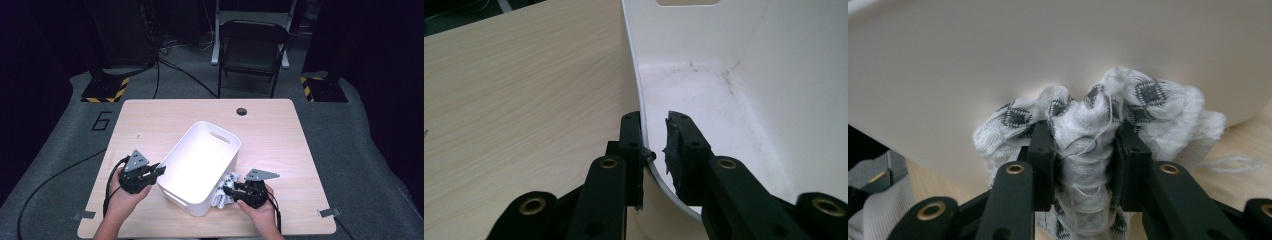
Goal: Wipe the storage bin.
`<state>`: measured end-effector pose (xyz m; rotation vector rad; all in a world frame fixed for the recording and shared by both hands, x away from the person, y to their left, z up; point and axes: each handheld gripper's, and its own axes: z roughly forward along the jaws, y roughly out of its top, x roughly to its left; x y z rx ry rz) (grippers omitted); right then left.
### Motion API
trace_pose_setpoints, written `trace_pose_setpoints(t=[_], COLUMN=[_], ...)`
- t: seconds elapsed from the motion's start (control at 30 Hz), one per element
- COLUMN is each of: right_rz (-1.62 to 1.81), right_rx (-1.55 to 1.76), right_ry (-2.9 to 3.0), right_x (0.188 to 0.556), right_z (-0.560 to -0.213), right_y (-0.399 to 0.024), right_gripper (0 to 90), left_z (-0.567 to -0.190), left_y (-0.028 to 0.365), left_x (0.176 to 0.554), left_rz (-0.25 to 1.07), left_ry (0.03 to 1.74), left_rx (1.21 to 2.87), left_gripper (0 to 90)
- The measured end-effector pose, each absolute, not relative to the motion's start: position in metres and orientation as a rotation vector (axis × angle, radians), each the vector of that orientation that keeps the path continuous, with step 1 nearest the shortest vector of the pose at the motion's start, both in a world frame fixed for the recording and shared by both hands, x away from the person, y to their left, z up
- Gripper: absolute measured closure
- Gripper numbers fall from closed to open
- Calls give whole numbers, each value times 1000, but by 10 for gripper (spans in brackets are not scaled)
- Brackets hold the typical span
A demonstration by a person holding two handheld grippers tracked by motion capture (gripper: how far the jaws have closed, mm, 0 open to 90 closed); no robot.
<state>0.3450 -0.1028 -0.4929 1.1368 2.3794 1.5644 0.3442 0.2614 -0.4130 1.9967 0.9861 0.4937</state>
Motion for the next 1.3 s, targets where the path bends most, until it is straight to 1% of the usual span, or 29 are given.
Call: trace_pose_setpoints(t=[0.2,0.37,0.6,0.8,0.9,1.0,1.13,1.3], right_rz=[1494,1472,1617,1712,1735,1747,1734,1712], right_rx=[1141,1110,1079,978,936,932,944,1038], right_ry=[2460,2448,2360,2273,2259,2262,2271,2310], right_x=[347,345,340,331,329,330,333,342], right_z=[-503,-501,-483,-459,-454,-455,-459,-472], right_y=[-98,-96,-100,-101,-101,-102,-102,-102], right_gripper=[671,673,673,671,670,670,670,670], left_z=[-413,-413,-413,-414,-414,-414,-414,-414], left_y=[261,261,260,260,261,261,260,261], left_x=[345,345,344,344,344,344,342,340], left_rz=[502,513,516,521,501,471,483,486], left_ry=[993,994,1010,1028,1027,1026,1029,1048], left_rx=[1998,1994,1993,1971,1972,1962,1963,1947], left_gripper=[782,787,788,781,781,782,784,777])
